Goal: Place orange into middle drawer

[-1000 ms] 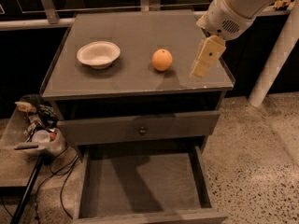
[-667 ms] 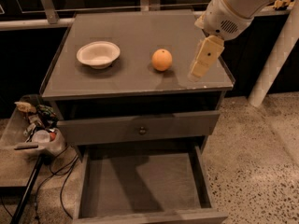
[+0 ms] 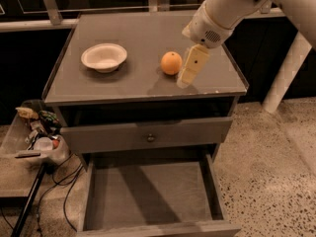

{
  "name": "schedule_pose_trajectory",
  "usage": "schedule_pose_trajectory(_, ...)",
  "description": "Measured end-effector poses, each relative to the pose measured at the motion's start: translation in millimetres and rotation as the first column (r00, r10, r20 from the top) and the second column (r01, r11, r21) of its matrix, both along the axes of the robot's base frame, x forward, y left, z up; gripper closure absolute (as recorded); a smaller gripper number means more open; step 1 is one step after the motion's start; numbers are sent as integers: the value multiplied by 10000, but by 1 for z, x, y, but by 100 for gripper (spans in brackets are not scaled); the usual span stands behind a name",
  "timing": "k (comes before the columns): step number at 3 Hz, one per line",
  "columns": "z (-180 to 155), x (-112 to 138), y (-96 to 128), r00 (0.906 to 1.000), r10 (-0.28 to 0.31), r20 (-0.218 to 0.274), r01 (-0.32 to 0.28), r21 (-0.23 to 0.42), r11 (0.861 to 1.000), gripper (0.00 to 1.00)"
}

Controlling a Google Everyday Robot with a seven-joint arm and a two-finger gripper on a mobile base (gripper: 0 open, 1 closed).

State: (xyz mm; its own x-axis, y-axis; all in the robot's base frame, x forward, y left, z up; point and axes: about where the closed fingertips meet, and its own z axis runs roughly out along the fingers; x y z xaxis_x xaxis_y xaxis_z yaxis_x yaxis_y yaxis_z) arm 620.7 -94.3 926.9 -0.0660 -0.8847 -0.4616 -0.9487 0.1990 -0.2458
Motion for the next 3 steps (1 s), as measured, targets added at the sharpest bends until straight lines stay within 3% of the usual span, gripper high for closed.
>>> schedule_pose_trajectory(1, -16, 15, 15, 9996, 242, -121, -241, 28, 9997, 0)
schedule_pose_trajectory(3, -38, 61, 12, 9997, 130, -194, -128, 122, 9998, 0)
